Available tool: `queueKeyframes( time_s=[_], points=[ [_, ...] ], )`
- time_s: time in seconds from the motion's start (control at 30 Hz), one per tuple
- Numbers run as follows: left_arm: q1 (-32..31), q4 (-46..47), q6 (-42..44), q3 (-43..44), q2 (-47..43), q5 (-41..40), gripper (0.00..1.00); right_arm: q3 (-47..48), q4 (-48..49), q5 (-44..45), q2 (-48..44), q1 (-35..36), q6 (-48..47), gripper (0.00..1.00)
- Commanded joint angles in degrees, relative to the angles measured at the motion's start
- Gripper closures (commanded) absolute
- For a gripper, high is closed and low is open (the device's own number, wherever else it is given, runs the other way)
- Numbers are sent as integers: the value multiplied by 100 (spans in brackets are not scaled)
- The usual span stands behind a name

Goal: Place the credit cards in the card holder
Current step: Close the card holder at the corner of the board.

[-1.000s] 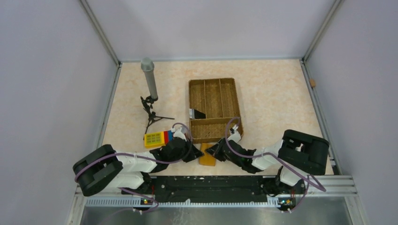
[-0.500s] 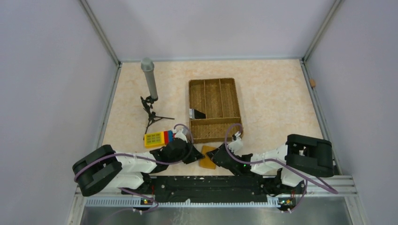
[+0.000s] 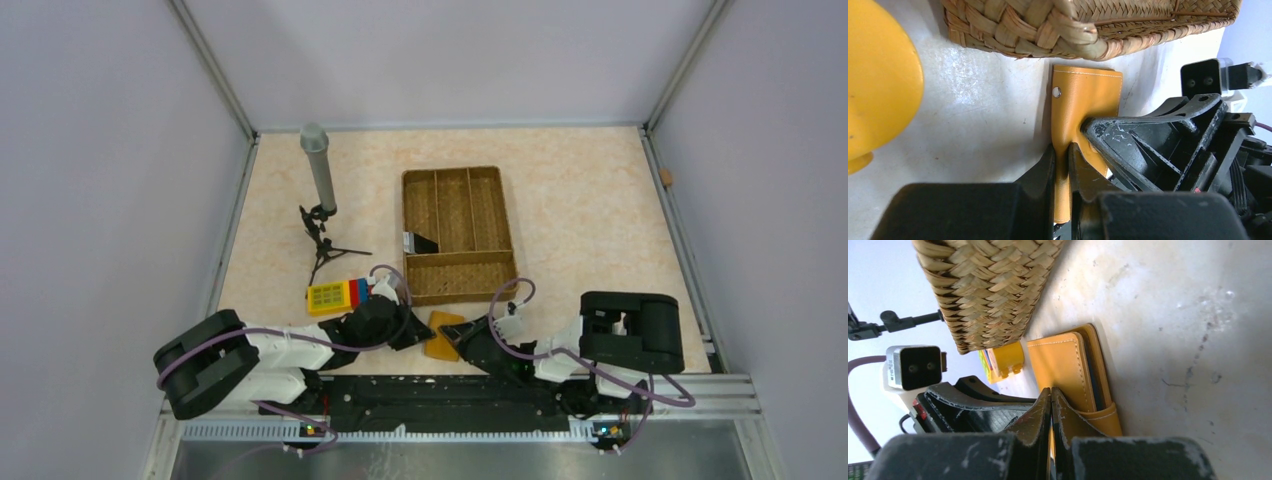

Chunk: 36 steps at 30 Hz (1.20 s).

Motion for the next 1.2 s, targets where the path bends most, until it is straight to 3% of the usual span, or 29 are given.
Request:
queueKeyframes(
  time_s=[0.0,0.23,0.53,0.67,0.73,0.93,1.03,1.17],
  points=[
    [51,-323,110,-113,24,-584,99,-817,-2226,-1839,834,303,-83,100],
    [58,-364,115,-77,41,-635,99,-1188,-1586,-2038,1233,300,369,100],
    [59,-434,88,-38,2,-703,99,-1466,-1493,-2046,1227,446,761,100],
    [58,-470,137,16,34,-688,99,-1324,-1436,-1825,1086,442,418,100],
    [58,-590,233,99,18,-667,97,-1056,-2034,-1636,635,445,37,100],
    [82,-924,666,292,-212,-577,84,209,-4845,-696,-1357,281,-1566,100],
    [105,-1099,894,349,-427,-561,74,724,-5167,-615,-1781,51,-2706,100],
    [136,-1479,1271,407,-886,-560,52,1367,-5549,-511,-2140,-6,-3794,97]
  ],
)
